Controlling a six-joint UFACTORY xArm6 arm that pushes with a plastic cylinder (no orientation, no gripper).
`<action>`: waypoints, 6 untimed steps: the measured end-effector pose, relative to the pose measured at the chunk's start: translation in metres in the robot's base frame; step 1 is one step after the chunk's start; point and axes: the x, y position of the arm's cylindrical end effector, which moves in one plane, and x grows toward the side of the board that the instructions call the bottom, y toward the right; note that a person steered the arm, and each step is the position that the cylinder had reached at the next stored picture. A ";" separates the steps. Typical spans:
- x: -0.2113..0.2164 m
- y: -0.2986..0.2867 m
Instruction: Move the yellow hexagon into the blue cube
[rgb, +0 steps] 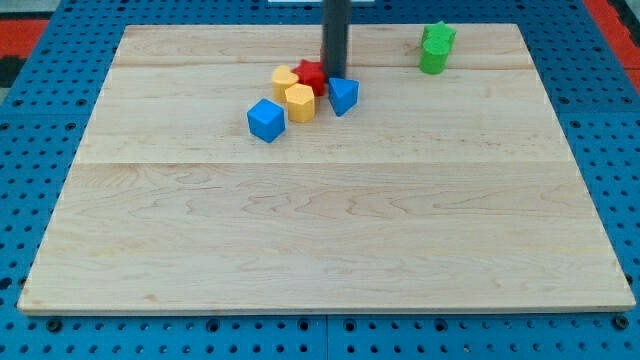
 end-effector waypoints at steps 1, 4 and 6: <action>0.011 -0.012; 0.106 0.016; 0.098 -0.008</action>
